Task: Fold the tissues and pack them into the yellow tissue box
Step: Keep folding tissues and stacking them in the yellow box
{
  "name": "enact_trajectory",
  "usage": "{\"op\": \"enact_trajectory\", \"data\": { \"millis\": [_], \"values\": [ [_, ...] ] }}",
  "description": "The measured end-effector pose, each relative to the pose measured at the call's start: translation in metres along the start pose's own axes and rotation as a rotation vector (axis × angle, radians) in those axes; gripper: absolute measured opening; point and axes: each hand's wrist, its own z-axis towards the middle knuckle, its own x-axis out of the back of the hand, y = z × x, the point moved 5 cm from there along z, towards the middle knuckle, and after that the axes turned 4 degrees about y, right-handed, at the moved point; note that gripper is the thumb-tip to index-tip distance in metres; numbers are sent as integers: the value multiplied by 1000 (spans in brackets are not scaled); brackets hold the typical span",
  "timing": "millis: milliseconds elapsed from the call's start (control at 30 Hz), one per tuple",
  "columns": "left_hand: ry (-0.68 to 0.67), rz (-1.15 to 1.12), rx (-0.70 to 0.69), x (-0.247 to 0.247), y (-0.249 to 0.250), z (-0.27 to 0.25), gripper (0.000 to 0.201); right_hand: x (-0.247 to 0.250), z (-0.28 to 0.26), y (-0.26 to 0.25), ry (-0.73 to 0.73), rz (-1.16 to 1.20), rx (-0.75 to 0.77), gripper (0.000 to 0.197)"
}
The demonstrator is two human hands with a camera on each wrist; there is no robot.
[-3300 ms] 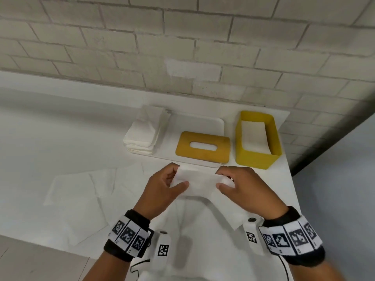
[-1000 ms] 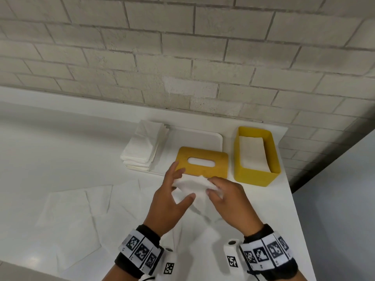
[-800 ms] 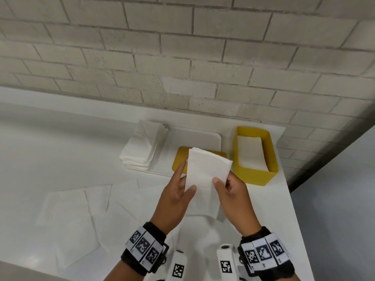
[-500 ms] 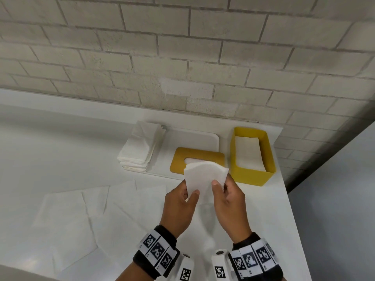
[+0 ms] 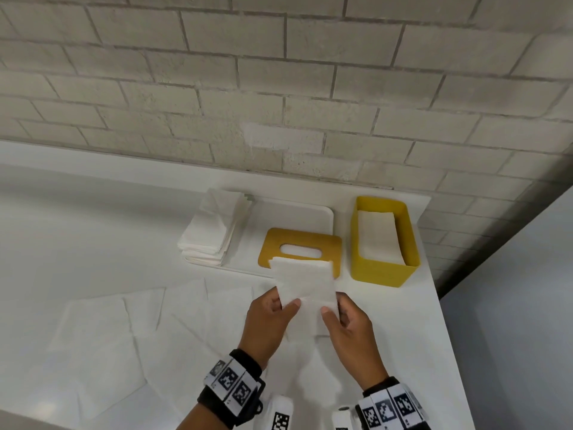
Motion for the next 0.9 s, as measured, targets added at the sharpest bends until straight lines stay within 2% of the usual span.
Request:
{"op": "enact_trajectory", "data": {
  "millis": [100,167,300,467,567,633,700,800,900],
  "values": [
    [-77,-432,243,-1,-4,1,26,11,-4,4,-82,90,-43,25],
    [-92,-629,360,-3,-5,1,29,13,-7,6,-79,213,-121,25],
    [-109,-706,428,-11,-6,-2,31,3,-8,4,2,333,-188,20],
    [-84,-590,345,1,-9,0,30,11,8,0,146,408,-216,20],
    [-29,-252,177,29,-11,0,27,42,32,-14,299,507,-230,21],
    [-14,-31,75,47,-17,-2,24,68,55,-38,381,488,-171,18],
    [-23,103,40,62,-26,-5,21,90,76,-76,396,460,-50,20],
    [43,139,62,85,-36,-12,19,110,91,-132,344,542,125,23],
    [104,155,64,104,-43,-15,20,109,107,-129,384,653,97,20]
  ]
}}
